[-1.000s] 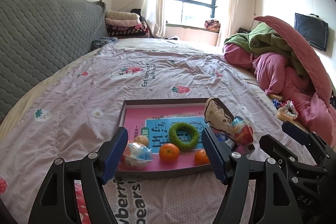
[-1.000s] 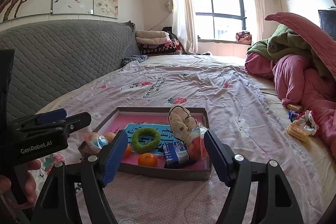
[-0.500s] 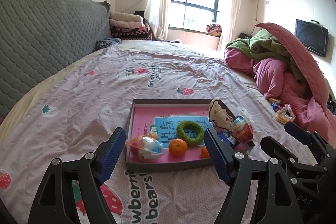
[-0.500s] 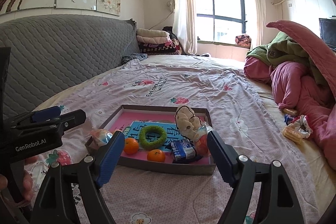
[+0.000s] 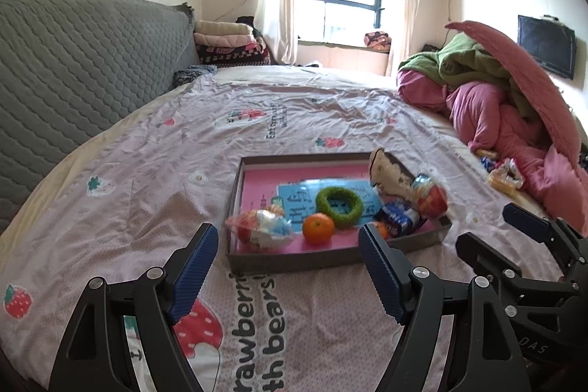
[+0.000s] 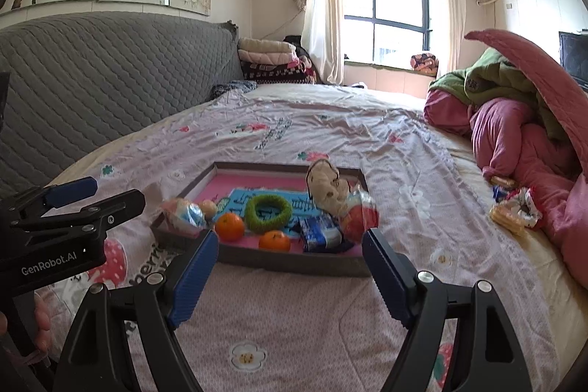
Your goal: Organize objects
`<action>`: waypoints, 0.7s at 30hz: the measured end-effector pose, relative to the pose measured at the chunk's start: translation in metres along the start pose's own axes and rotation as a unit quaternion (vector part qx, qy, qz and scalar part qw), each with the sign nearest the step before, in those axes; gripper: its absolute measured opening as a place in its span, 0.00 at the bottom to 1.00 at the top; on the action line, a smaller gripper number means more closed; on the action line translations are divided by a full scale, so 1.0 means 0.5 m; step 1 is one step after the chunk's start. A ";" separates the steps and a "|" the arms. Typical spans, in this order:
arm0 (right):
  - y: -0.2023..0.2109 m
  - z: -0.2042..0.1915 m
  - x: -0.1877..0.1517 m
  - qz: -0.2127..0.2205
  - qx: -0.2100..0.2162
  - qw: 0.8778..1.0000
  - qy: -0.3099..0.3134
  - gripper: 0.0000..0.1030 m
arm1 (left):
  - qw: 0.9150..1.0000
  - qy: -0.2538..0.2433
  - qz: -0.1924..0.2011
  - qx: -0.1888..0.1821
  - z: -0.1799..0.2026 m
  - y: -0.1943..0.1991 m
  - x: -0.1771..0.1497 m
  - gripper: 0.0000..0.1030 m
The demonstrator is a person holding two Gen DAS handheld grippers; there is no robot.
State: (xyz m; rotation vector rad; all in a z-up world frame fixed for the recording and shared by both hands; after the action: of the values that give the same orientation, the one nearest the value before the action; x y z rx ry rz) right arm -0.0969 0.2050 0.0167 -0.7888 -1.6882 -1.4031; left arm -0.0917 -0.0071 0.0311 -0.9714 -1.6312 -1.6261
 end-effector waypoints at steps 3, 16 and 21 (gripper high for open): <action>-0.005 0.006 -0.023 -0.007 0.000 1.000 -0.004 0.78 | 1.000 0.001 -0.006 0.005 0.004 -0.008 -0.027 0.77; -0.045 0.028 -0.125 -0.040 -0.015 0.999 -0.010 0.78 | 0.998 0.012 -0.057 0.006 0.015 -0.071 -0.119 0.77; -0.052 0.034 -0.134 -0.040 -0.018 0.999 -0.011 0.78 | 0.998 0.007 -0.061 0.002 0.021 -0.077 -0.133 0.77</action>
State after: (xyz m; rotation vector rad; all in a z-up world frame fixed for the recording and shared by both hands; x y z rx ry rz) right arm -0.0886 0.2179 -0.0554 -0.7664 -1.7332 -1.4874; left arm -0.0885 0.0003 -0.0463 -0.8714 -1.7136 -1.7048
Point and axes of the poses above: each gripper's, at about its wrist camera, not at the fingertips, and y roughly against the way its jaws point, z to its right, x to its top, the point moved 3 cm from there along -y, roughly the way its jaws point, and after that the axes turned 5 degrees about -y, right-handed, at the moved point
